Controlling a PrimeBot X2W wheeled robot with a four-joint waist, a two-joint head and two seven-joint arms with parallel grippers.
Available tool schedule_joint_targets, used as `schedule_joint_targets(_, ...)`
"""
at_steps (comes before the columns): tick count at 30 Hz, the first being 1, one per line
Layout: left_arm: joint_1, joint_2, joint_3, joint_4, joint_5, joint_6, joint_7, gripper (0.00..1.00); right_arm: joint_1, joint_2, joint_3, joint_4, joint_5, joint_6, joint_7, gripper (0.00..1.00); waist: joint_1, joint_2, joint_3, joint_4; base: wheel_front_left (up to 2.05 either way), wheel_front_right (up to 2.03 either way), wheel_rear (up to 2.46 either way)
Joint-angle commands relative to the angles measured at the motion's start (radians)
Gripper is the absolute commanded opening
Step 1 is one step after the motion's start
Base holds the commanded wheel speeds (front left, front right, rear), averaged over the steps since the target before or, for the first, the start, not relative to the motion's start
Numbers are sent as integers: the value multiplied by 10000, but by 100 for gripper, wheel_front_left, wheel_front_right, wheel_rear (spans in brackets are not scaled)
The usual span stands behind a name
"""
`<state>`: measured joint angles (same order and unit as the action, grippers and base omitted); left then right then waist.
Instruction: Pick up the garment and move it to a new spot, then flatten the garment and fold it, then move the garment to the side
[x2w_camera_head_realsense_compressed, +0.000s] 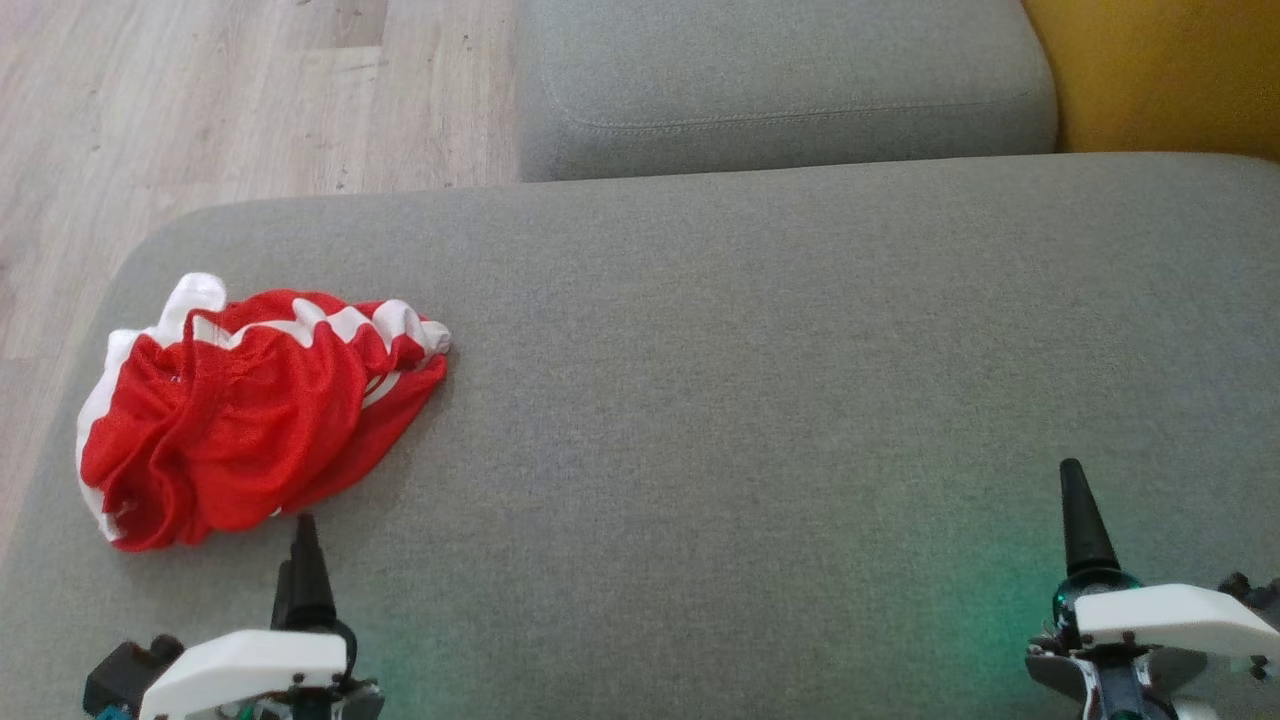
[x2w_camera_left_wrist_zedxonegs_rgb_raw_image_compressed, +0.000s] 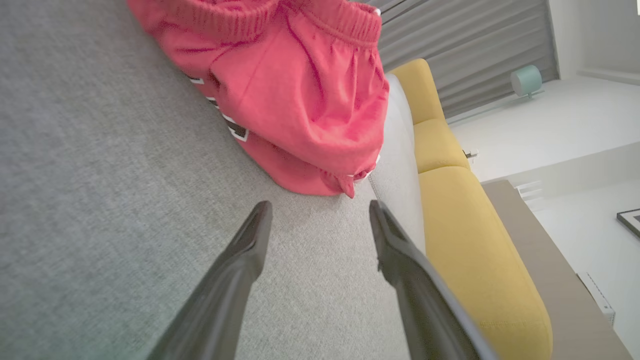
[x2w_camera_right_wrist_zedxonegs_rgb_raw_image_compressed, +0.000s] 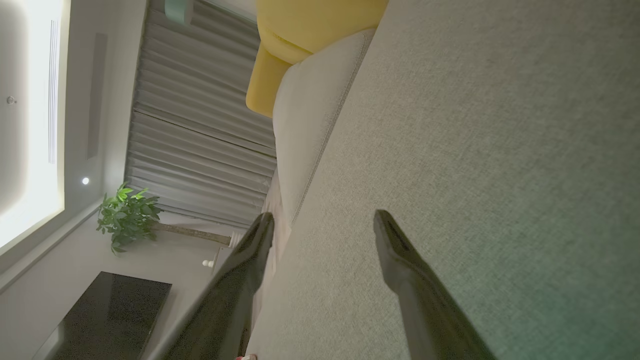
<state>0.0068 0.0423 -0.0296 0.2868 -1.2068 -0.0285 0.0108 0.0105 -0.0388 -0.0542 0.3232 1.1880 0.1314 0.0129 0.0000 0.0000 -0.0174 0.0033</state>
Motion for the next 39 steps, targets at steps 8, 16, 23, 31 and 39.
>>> schedule_joint_targets(8,-350,44,-131,-520,1098,158,-343,100,-426,-47,265,-406,-1304,-3,-352,100,0,0,-76,2,0,0,0)
schedule_joint_targets(16,-320,47,-314,-671,2079,351,-578,100,-430,-53,467,-497,-2323,-3,-588,100,0,0,-157,10,0,0,0)
schedule_joint_targets(23,-336,50,-553,-788,2981,414,-784,100,-379,-59,642,-638,-3242,-4,-795,100,0,0,-220,59,0,0,0)
schedule_joint_targets(31,-325,54,-778,-935,4003,572,-1018,100,-334,-66,869,-750,-4325,-4,-1030,100,0,0,-295,75,0,0,0)
schedule_joint_targets(39,-270,57,-975,-1121,4827,609,-1223,100,-290,-71,1021,-799,-5192,-4,-1237,100,0,0,-332,59,0,0,0)
